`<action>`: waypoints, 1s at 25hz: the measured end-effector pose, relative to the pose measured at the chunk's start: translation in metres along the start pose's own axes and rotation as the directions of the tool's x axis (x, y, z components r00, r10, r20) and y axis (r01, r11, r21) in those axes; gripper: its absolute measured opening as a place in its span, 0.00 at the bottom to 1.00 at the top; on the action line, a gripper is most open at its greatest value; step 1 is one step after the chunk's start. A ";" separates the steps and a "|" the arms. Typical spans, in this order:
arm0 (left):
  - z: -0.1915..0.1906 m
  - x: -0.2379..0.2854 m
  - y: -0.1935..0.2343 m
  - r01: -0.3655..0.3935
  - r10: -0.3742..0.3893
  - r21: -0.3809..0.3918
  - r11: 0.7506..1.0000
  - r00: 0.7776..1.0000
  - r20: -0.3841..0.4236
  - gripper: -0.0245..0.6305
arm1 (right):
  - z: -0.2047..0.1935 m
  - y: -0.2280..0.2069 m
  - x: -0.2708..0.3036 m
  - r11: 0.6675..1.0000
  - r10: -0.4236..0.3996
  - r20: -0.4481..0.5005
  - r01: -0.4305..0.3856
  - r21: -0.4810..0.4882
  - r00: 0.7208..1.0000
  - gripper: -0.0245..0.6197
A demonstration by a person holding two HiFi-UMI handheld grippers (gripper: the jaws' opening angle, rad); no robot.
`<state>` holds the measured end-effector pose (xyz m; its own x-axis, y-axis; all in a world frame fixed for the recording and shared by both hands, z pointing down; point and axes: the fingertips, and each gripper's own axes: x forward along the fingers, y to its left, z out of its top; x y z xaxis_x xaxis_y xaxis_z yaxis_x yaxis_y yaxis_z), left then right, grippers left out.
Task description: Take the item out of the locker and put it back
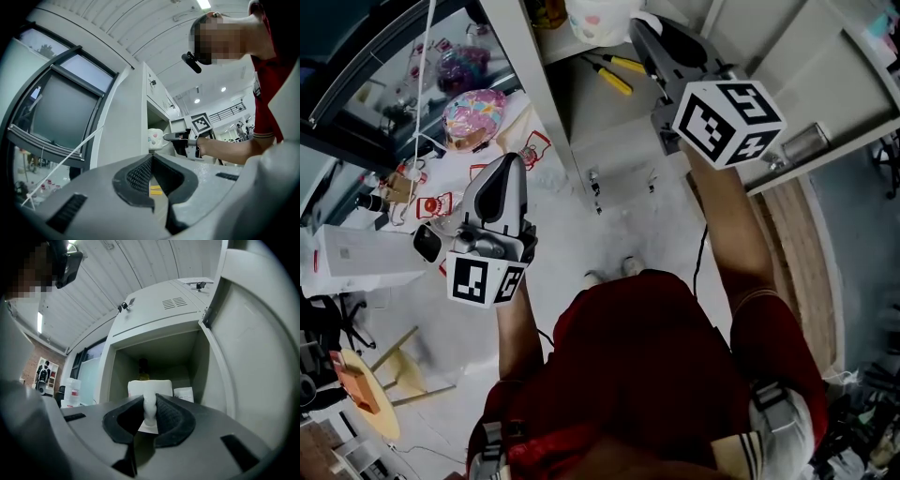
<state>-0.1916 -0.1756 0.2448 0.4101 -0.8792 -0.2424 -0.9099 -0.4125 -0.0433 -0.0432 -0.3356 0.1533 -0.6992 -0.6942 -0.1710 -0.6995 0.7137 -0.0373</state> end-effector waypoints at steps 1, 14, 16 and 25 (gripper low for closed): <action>-0.001 0.001 0.001 0.000 0.000 -0.001 1.000 1.000 0.000 0.05 | -0.002 -0.002 0.004 1.000 -0.002 -0.005 0.002 -0.003 1.000 0.11; -0.011 0.011 0.002 0.002 -0.002 -0.015 1.000 1.000 -0.015 0.05 | -0.019 -0.012 0.028 1.000 -0.011 -0.038 0.011 -0.012 0.999 0.11; -0.013 0.011 0.002 0.000 0.000 -0.018 1.000 1.000 -0.017 0.05 | -0.020 -0.013 0.031 1.000 -0.011 -0.039 0.010 -0.013 0.999 0.11; -0.020 0.013 0.000 0.003 -0.003 -0.023 1.000 1.000 -0.029 0.05 | -0.024 -0.017 0.042 1.000 -0.013 -0.038 0.013 -0.013 0.999 0.11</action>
<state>-0.1852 -0.1922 0.2605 0.4147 -0.8845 -0.2137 -0.9072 -0.4202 -0.0213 -0.0640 -0.3787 0.1700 -0.6952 -0.7065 -0.1328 -0.7100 0.7037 -0.0265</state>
